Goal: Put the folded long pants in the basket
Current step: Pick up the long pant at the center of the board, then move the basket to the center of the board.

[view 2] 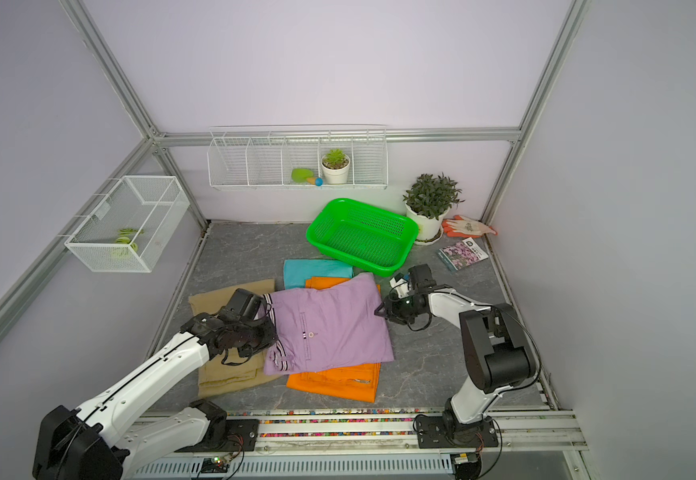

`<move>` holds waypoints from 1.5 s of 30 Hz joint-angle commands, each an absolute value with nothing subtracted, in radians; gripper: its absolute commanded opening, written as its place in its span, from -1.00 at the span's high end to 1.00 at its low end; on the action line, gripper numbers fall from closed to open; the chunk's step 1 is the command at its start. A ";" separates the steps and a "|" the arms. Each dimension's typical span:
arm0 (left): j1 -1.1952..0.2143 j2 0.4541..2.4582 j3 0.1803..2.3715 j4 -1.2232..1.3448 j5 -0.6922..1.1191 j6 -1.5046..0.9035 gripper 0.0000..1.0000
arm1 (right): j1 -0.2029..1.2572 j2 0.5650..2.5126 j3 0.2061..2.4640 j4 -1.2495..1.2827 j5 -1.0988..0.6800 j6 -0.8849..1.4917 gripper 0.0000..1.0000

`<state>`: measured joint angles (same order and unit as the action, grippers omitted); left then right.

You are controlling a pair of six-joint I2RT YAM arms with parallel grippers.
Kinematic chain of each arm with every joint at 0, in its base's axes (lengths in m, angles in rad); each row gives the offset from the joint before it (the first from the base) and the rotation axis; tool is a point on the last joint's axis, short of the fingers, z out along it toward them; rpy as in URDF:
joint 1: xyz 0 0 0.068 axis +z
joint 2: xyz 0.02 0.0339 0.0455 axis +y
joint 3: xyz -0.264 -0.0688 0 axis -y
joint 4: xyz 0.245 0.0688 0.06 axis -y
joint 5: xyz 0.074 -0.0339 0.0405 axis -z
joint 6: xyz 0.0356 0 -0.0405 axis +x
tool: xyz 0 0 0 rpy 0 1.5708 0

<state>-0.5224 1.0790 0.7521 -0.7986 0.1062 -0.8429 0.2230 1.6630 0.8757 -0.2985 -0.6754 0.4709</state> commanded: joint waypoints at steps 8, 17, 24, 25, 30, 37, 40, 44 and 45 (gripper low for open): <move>-0.505 1.028 0.814 -0.853 0.093 -0.822 1.00 | 0.247 1.522 0.872 -0.329 -0.624 0.438 1.00; -0.504 1.077 1.114 -0.972 0.012 -0.758 1.00 | 0.247 1.306 0.978 -0.393 -0.515 0.463 1.00; -0.393 1.402 1.462 -0.943 0.059 -0.637 1.00 | 0.213 1.419 1.126 -0.318 -0.410 0.591 1.00; -0.382 1.451 1.508 -0.939 0.063 -0.621 1.00 | 0.205 1.447 1.149 -0.305 -0.412 0.603 1.00; -0.318 1.728 1.772 -0.941 0.062 -0.559 1.00 | 0.158 1.580 1.234 -0.212 -0.396 0.684 1.00; -0.261 2.091 2.165 -0.911 0.307 -0.528 1.00 | 0.133 1.772 1.420 -0.237 -0.397 0.711 1.00; -0.257 2.231 2.302 -0.885 0.392 -0.527 1.00 | 0.126 1.824 1.457 -0.232 -0.375 0.715 1.00; -0.247 2.390 2.497 -0.893 0.446 -0.537 1.00 | 0.111 1.868 1.480 -0.231 -0.351 0.699 1.00; -0.245 2.411 2.521 -0.879 0.463 -0.545 1.00 | 0.108 1.875 1.485 -0.234 -0.338 0.688 1.00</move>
<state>-0.2680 2.3745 2.4241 -0.9386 0.3962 -0.5388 0.1246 1.8584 1.4593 -0.2424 -0.3939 0.6979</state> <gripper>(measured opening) 0.093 0.082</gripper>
